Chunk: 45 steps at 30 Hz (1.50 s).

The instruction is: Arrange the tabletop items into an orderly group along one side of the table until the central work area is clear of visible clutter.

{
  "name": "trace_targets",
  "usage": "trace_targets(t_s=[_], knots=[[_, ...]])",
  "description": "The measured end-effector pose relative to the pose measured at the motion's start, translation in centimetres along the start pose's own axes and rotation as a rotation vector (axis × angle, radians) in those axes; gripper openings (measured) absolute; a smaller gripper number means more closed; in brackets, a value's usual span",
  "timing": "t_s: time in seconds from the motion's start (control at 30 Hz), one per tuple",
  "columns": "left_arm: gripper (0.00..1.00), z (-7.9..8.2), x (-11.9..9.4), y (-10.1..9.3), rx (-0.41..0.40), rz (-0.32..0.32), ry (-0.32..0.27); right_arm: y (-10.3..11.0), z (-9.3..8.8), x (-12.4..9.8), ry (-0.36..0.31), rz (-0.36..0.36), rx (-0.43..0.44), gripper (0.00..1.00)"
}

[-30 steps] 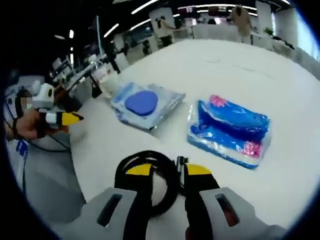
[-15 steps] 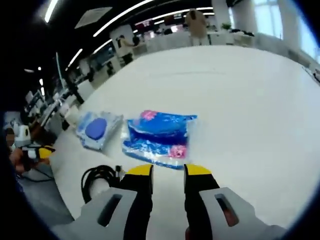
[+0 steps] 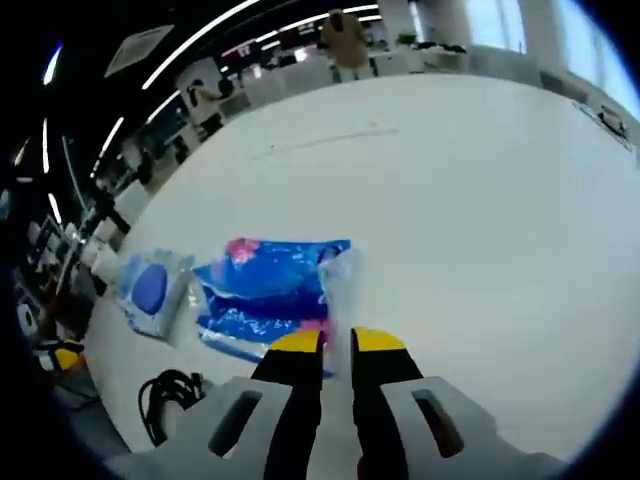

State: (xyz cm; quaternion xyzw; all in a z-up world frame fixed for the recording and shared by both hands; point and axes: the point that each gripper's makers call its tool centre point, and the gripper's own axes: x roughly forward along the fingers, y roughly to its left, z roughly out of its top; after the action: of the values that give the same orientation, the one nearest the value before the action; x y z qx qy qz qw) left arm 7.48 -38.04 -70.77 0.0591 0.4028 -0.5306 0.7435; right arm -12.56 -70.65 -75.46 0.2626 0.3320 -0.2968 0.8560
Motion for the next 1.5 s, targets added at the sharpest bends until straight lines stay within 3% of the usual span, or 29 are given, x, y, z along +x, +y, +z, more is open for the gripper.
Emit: trace_targets(t_s=[0.13,0.37,0.57,1.07,1.27,1.5], knots=[[0.27,-0.1,-0.1,0.2,-0.005,0.01,0.001,0.5,-0.4,-0.3,0.01,0.006,-0.053,0.02],[0.28,-0.4,-0.1,-0.1,-0.005,0.007,0.007,-0.2,-0.9,-1.1,0.01,0.016,-0.054,0.01],[0.28,-0.1,0.2,-0.7,0.017,-0.012,0.008,0.5,-1.3,-1.4,0.005,0.025,-0.048,0.01],[0.28,0.1,-0.1,-0.6,0.009,-0.021,-0.002,0.4,-1.7,-1.2,-0.022,-0.013,0.082,0.0],[0.28,0.4,-0.2,-0.4,0.002,-0.024,-0.011,0.5,-1.5,-1.1,-0.041,-0.049,0.18,0.0],[0.28,0.7,-0.7,0.2,-0.004,-0.021,-0.025,1.4,-1.1,-0.7,-0.037,-0.037,0.143,0.01]])
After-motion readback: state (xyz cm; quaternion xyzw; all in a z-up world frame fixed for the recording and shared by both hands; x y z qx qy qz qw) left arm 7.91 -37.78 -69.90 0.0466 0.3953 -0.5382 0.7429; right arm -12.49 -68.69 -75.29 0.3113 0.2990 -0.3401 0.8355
